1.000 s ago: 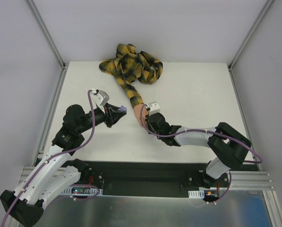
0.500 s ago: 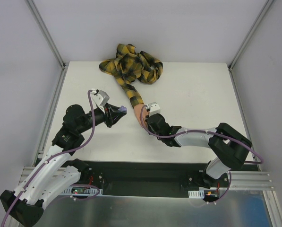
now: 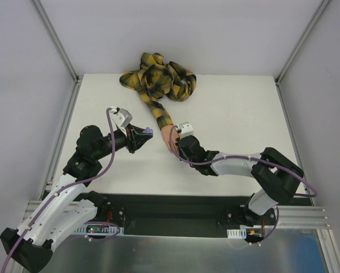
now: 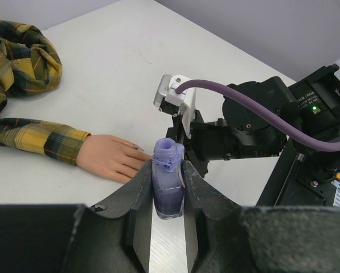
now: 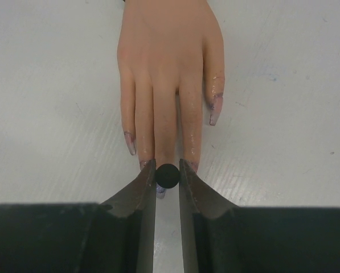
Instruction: Paint the nails
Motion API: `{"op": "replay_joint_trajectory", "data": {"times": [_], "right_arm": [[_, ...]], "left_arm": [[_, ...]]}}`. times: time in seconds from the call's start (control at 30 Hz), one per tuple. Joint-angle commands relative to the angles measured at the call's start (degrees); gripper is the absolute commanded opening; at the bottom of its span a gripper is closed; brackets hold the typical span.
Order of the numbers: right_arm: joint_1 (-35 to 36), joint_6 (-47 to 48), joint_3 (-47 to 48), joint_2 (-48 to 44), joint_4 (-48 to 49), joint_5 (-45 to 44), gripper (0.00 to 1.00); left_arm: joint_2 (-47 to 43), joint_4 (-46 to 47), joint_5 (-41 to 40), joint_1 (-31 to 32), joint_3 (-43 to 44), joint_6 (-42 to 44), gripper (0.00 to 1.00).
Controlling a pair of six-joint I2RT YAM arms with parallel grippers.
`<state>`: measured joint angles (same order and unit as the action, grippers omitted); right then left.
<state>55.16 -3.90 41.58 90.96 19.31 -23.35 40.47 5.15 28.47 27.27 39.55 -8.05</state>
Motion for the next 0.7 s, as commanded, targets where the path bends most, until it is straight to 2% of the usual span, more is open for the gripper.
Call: {"op": "replay_joint_trajectory", "data": {"times": [0.0,0.4,0.67], "right_arm": [[-0.58,0.91,2.89,0.8,2.57,0.33,0.0],[-0.93,1.62,3.15,1.24,3.63,2.79,0.01],[-1.02,-0.84,1.58,0.19,2.4,1.21,0.0]], "left_arm": [[-0.04,2.06,1.33,-0.46,2.55,-0.21,0.0],[-0.04,2.06,1.41,-0.46,2.46,-0.12,0.0],[-0.04,2.06,1.41,-0.46,2.46,-0.12,0.0]]}}
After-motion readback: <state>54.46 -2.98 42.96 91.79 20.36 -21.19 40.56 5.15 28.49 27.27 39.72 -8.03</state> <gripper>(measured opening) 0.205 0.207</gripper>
